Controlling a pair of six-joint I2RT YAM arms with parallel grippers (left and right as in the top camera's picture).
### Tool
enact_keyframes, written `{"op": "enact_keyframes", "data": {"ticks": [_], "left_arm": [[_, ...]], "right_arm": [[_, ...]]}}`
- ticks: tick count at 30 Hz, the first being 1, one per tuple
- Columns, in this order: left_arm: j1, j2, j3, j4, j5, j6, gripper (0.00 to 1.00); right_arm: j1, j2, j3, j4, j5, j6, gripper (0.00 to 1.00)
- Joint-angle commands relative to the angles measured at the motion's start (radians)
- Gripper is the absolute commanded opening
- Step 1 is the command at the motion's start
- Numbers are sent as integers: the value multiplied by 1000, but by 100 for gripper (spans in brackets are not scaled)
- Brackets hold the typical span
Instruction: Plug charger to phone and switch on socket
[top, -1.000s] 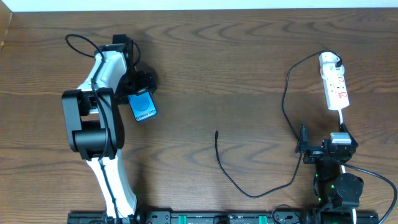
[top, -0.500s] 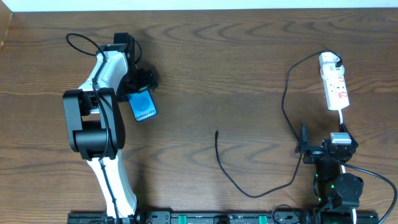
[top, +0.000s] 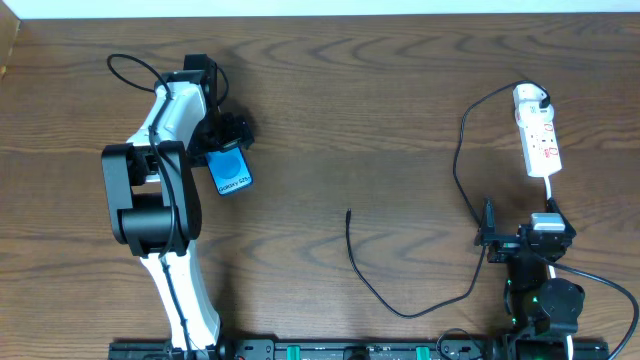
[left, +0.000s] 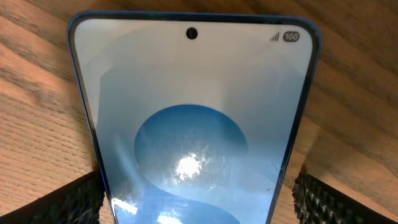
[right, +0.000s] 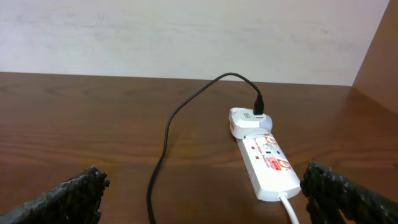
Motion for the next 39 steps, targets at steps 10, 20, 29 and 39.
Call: {"op": "enact_keyframes", "data": {"ticks": [10,20,29,39], "left_arm": [[0,51,-10,-8,9,-9,96],[0,51,-10,-6,10,-10,96],[0,51,-10,-7,10,-9,94],[0,51,-10,-10,10,-9,88]], "right_arm": [[8,-6,-2,-5,3,-5,99],[8,-6,-2,-5,3,-5,99],[8,-6,-2,-5,3,-5,99],[8,-6,-2,-5,3,-5,99]]}}
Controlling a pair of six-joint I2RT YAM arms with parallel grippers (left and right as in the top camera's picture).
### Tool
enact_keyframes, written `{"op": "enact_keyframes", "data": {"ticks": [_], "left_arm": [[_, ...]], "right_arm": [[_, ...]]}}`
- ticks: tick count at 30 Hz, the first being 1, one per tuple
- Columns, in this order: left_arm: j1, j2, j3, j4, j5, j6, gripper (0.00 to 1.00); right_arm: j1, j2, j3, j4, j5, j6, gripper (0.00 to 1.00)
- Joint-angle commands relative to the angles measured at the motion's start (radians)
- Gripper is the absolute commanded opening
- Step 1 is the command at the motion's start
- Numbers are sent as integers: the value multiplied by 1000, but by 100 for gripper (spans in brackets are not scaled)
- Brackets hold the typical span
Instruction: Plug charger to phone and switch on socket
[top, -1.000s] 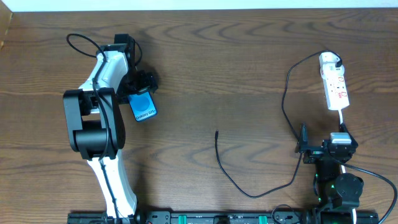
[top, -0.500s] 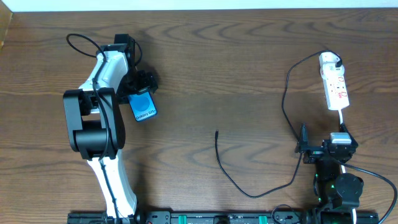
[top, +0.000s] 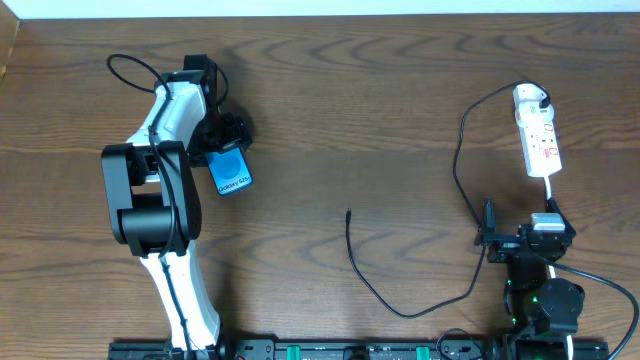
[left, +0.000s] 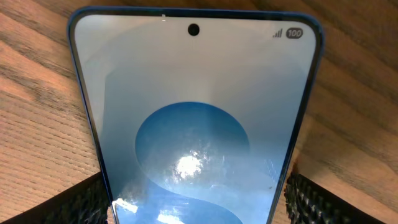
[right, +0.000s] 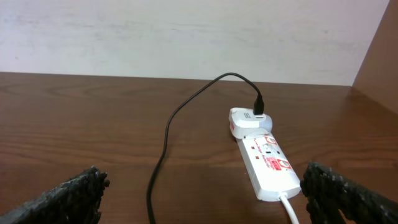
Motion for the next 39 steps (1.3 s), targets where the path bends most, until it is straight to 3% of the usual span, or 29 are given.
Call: {"op": "enact_keyframes", "data": {"ticks": [1,39], "left_arm": [[0,51,-10,-6,9,-9,88],[0,51,-14,-6,8,-8,80]], "right_arm": [[8,-6,-2,-5,3,-5,99],[8,-6,-2,-5,3,-5,99]]}}
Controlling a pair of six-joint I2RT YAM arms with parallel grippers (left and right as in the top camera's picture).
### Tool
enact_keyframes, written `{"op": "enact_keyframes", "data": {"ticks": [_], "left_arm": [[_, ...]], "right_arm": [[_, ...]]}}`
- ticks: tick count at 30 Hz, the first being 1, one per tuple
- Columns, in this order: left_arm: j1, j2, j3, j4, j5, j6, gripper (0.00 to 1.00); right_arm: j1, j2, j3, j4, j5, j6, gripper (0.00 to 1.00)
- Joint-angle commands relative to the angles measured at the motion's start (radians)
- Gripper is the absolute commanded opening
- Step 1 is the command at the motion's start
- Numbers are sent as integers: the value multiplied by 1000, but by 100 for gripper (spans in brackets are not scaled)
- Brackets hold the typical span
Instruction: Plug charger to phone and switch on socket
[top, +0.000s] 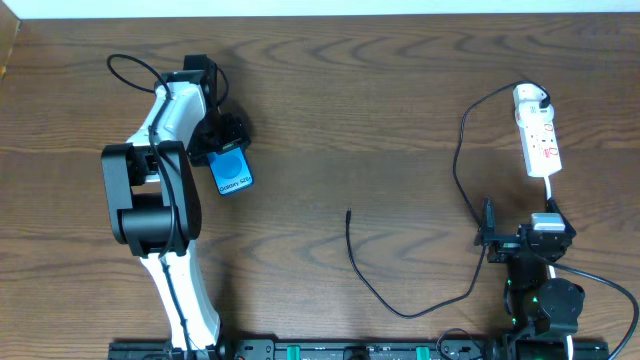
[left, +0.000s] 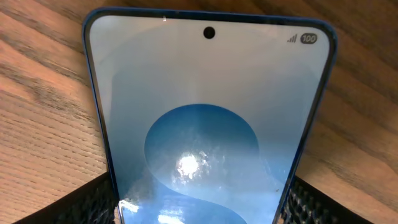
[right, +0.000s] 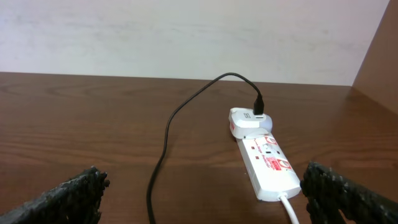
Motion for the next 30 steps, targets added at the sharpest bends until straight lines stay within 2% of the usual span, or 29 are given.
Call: {"op": "enact_keyframes", "data": {"ticks": [1,9,13,16,21,26,30], "left_arm": [[0,51,-14,-5,8,-8,79],[0,51,-14,-5,8,-8,76],[0,51,-14,-5,8,-8,67],[0,51,-14,-5,8,-8,56],[0,51,-14,-5,8,-8,45],[0,51,-14,-5,9,-8,26],[0,50,-14,-5,8,-8,19]], "right_arm": [[8,-6,-2,-5,3,-5,99],[8,-6,-2,-5,3,-5,99],[8,-6,-2,-5,3,-5,99],[8,-6,-2,-5,3,-5,99],[8,-6,-2,-5,3,-5,99],[8,-6,-2,-5,3,-5,99],[8,-6,-2,-5,3,-5,99]]}}
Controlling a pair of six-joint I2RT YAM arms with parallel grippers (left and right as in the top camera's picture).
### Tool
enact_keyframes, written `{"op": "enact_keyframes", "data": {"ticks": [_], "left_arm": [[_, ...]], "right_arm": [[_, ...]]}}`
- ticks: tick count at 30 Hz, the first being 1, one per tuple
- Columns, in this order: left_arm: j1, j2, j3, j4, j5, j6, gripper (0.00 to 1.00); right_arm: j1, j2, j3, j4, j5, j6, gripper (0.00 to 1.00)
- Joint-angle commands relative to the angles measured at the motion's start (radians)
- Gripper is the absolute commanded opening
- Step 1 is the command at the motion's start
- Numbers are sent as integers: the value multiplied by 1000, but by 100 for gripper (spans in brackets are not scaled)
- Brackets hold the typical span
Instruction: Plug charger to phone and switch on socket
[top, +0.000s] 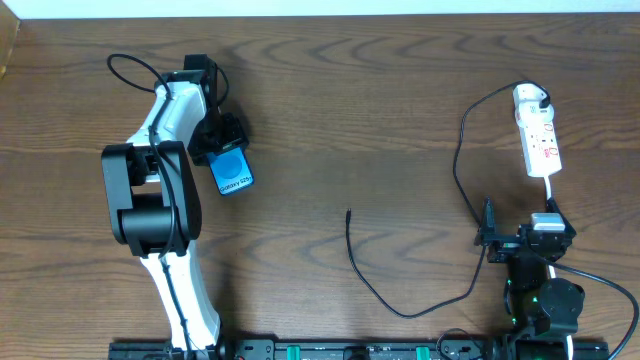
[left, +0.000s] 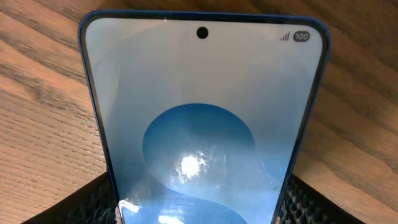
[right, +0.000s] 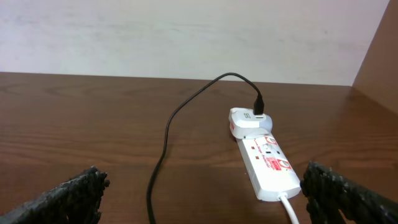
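A blue phone (top: 231, 172) lies screen up on the wooden table at the left, and its lit screen (left: 199, 124) fills the left wrist view. My left gripper (top: 226, 148) is shut on the phone, with a black pad (left: 93, 202) against each long edge. A black charging cable (top: 460, 160) runs from a white adapter (top: 533, 97) in the white power strip (top: 541, 142) to a free plug end (top: 348, 213) at mid-table. My right gripper (top: 520, 240) rests open near the front right; the strip (right: 267, 165) lies ahead of it.
The left arm's white and black links (top: 160, 200) stretch from the front edge up to the phone. The strip's white lead (top: 552, 190) runs toward the right arm's base. A wall rises behind the table in the right wrist view.
In the left wrist view the phone sits a touch further left between the pads. The right arm, cable and strip are where they were.
The left fingers first stood either side of the phone with a gap to its edges. They were then closer in, then against both edges, and they still grip it. The right gripper stayed open and still throughout.
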Motion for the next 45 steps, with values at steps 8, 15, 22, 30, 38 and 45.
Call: {"op": "enact_keyframes", "data": {"ticks": [8,15,22,30,38,45], "left_arm": [[0,50,-14,-4,9,-9,8],[0,27,-12,-4,9,-9,8],[0,-20,-12,-5,9,-5,8],[0,-51,-12,-8,9,-5,7],[0,-82,-12,-8,9,-1,7],[0,-94,-12,-16,9,2,8]], "right_arm": [[8,-6,-2,-5,3,-5,99],[8,-6,-2,-5,3,-5,99],[8,-6,-2,-5,3,-5,99],[8,-6,-2,-5,3,-5,99],[8,-6,-2,-5,3,-5,99],[8,-6,-2,-5,3,-5,99]]}}
